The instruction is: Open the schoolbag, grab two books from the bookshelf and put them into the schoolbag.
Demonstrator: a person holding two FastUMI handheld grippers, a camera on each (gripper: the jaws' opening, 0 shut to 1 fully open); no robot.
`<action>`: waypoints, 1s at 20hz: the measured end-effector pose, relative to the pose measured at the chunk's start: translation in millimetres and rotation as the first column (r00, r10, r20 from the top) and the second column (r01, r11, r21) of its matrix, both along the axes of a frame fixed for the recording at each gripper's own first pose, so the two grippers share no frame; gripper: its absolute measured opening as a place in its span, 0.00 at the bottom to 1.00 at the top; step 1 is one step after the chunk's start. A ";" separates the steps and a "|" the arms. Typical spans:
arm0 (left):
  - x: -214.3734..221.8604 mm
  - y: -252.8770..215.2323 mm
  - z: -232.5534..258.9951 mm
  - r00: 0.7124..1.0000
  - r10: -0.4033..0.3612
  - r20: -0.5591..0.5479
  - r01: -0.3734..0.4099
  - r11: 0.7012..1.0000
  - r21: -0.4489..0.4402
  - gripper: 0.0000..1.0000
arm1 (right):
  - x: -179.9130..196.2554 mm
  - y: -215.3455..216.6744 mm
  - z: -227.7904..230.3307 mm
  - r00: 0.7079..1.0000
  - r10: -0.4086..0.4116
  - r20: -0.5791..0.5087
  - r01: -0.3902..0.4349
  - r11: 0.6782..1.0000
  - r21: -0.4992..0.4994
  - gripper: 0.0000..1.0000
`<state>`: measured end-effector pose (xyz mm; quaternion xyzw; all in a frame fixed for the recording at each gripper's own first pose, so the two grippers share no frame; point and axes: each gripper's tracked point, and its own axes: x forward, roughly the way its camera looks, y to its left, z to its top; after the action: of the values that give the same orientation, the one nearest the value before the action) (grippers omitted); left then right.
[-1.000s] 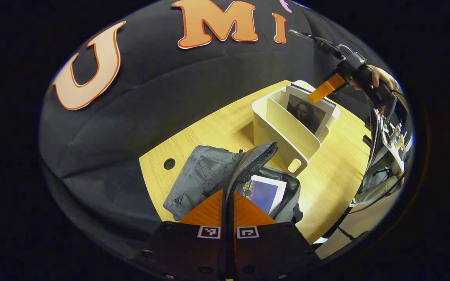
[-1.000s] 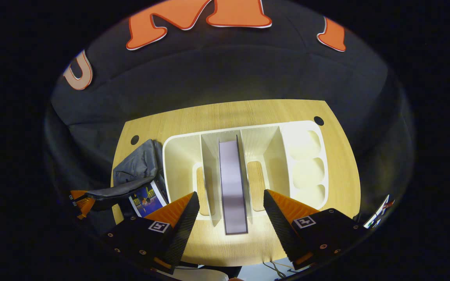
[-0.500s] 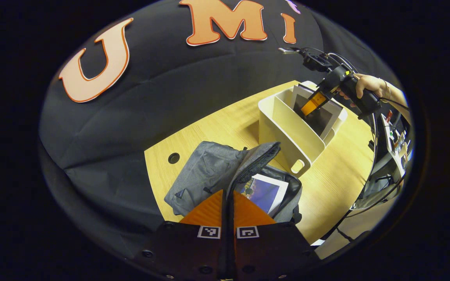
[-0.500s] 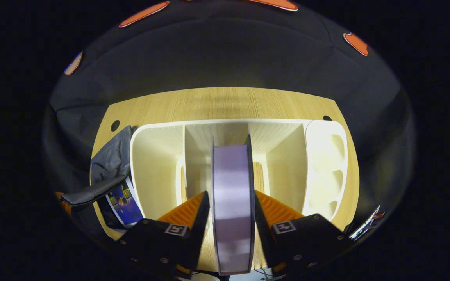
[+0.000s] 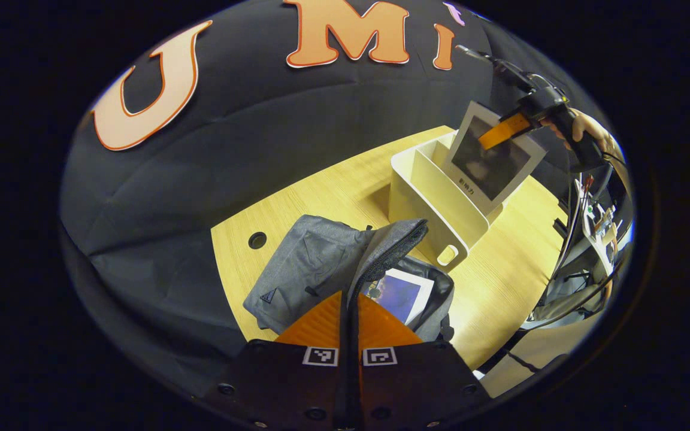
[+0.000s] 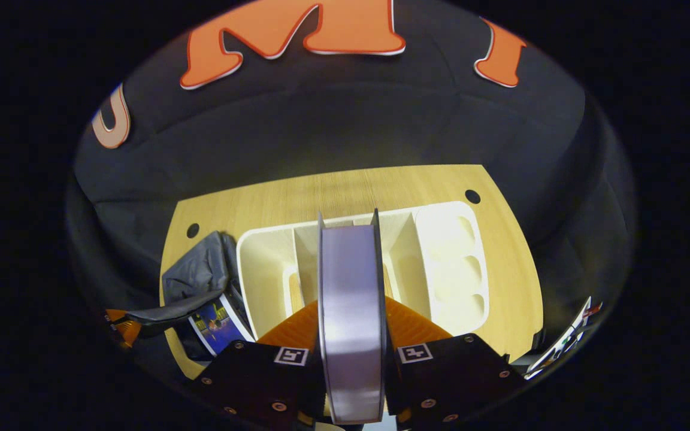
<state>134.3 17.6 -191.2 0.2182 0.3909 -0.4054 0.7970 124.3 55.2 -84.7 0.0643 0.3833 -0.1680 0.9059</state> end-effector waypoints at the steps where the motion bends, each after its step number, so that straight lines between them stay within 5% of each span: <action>1: 1.2 1.4 -0.6 1.000 -0.009 0.000 0.009 1.000 -0.002 0.01 | -8.8 2.4 12.8 1.000 -0.012 0.029 0.012 1.000 0.004 0.40; 7: 7.3 2.1 2.0 0.996 -0.088 0.004 0.088 0.996 0.010 0.01 | -72.7 30.4 62.5 0.974 -0.122 0.191 0.100 0.988 0.122 0.39; 11: 11.6 -0.1 7.9 0.988 -0.149 0.037 0.147 0.989 0.031 0.01 | -115.8 59.0 65.0 0.935 -0.223 0.276 0.142 0.948 0.284 0.39; 16: 11.5 -2.4 11.5 0.972 -0.227 0.057 0.223 0.972 0.071 0.01 | -148.7 103.1 22.6 0.875 -0.358 0.326 0.154 0.844 0.514 0.39; 20: 9.9 -6.1 12.7 0.963 -0.261 0.075 0.253 0.963 0.095 0.01 | -156.0 146.6 -31.3 0.851 -0.435 0.295 0.108 0.693 0.712 0.39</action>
<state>144.2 11.5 -178.6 0.3181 0.3410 -0.4786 0.7439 -31.7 201.8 -116.0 0.4806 0.1870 -0.1349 0.8461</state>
